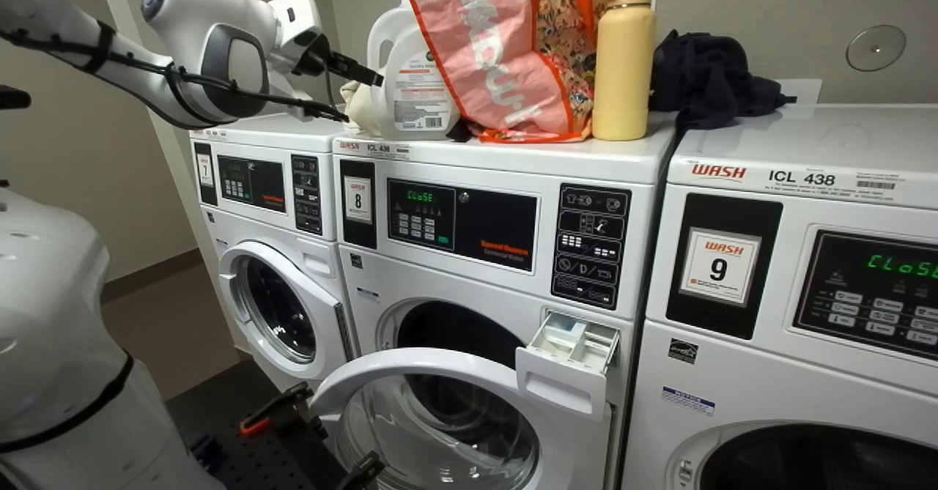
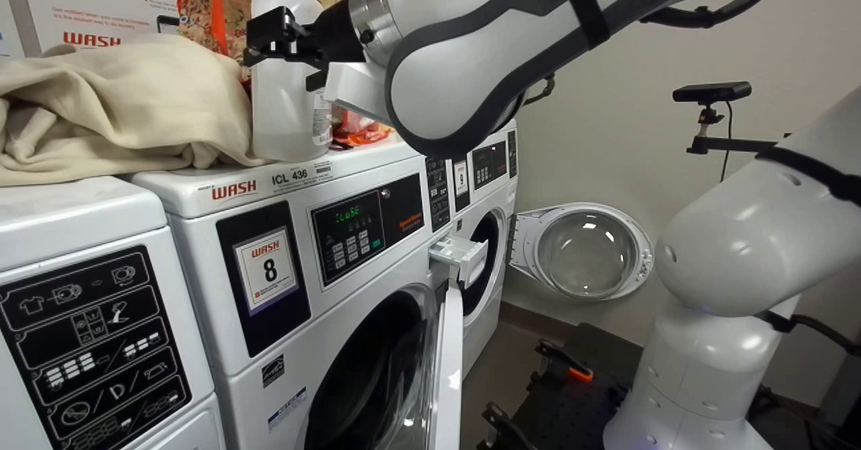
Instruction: Move the white bottle to the left
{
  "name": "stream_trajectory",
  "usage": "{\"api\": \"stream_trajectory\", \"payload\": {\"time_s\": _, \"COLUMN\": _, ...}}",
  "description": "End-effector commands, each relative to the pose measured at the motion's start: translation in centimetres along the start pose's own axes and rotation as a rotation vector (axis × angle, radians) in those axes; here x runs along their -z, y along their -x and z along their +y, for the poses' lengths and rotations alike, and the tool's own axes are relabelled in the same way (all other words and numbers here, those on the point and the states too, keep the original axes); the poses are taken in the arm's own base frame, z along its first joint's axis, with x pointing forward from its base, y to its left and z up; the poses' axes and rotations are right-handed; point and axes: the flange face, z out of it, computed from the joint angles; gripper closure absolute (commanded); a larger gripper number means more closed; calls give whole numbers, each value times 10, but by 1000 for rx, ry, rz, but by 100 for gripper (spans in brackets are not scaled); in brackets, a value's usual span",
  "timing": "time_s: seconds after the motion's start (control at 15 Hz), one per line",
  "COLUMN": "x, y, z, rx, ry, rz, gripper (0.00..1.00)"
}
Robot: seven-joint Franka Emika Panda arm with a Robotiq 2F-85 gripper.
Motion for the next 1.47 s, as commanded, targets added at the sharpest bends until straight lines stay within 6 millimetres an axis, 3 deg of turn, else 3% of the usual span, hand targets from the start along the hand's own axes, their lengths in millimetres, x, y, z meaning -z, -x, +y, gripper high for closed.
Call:
{"api": "stream_trajectory", "payload": {"time_s": 0.0, "x": 16, "y": 4, "z": 17, "rx": -21, "ry": 3, "rz": -1, "gripper": 0}}
{"api": "stream_trajectory", "payload": {"time_s": 0.33, "x": 18, "y": 9, "z": 49, "rx": -64, "ry": -29, "rz": -125, "gripper": 0}}
{"api": "stream_trajectory", "payload": {"time_s": 0.93, "x": 37, "y": -45, "z": 110, "rx": -130, "ry": -53, "rz": -186, "gripper": 0}}
{"api": "stream_trajectory", "payload": {"time_s": 1.4, "x": 60, "y": -67, "z": 144, "rx": -134, "ry": -86, "rz": -193, "gripper": 0}}
